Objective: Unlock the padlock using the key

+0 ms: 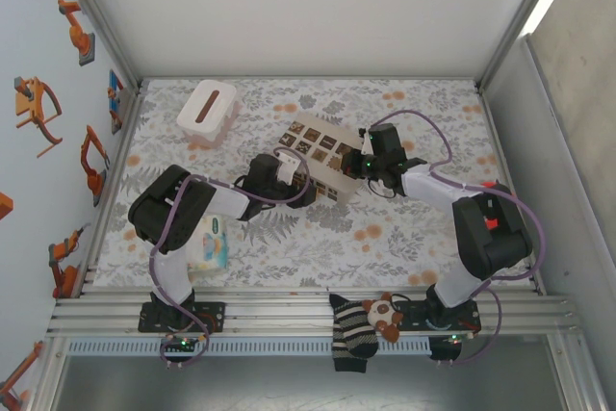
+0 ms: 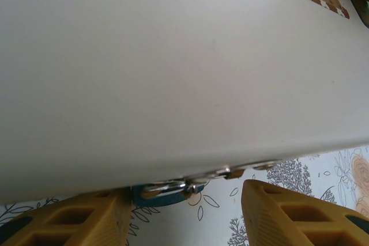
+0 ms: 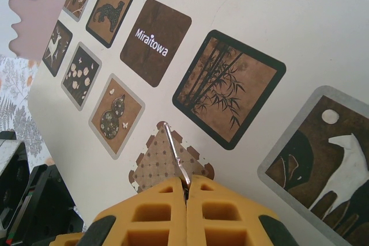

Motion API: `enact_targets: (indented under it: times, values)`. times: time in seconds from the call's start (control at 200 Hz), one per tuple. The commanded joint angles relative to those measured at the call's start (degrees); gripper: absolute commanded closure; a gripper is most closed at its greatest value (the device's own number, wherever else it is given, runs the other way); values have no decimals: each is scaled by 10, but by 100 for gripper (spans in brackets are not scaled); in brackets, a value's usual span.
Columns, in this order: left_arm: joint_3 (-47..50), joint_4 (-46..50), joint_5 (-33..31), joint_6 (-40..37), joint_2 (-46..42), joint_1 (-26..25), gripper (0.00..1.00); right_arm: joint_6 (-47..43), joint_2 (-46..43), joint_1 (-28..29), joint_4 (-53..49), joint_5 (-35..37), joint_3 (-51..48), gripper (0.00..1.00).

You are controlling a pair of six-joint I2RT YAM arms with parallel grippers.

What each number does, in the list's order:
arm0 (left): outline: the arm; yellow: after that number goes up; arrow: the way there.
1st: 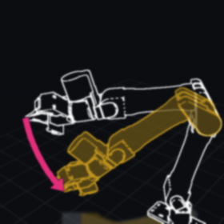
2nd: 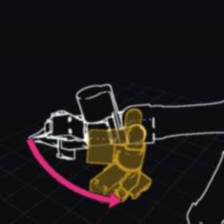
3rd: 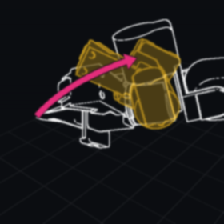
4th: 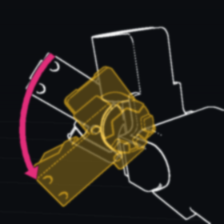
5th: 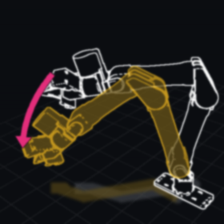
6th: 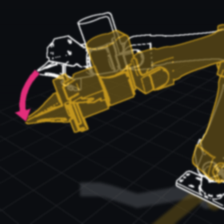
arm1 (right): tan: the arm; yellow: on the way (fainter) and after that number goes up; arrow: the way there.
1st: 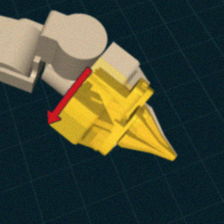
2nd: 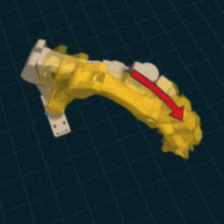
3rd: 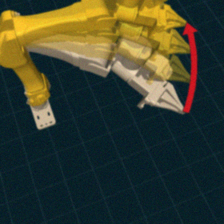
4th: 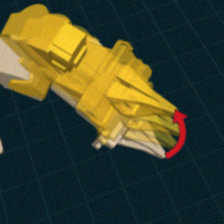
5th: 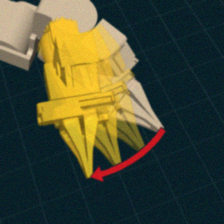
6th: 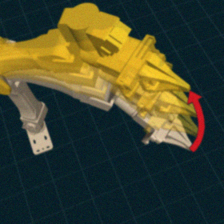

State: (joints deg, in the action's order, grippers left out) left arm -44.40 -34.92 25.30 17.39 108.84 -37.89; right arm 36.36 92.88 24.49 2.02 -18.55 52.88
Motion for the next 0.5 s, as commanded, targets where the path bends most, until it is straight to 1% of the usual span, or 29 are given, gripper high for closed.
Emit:
enact_targets:
  times: [0.0,0.496]
  values:
    - [-10,-8,15,10,17,-10,47,-5,12,0,-31,0,-5,100]
    - [-13,-13,13,17,20,-12,49,-4,13,2,-27,-4,-2,100]
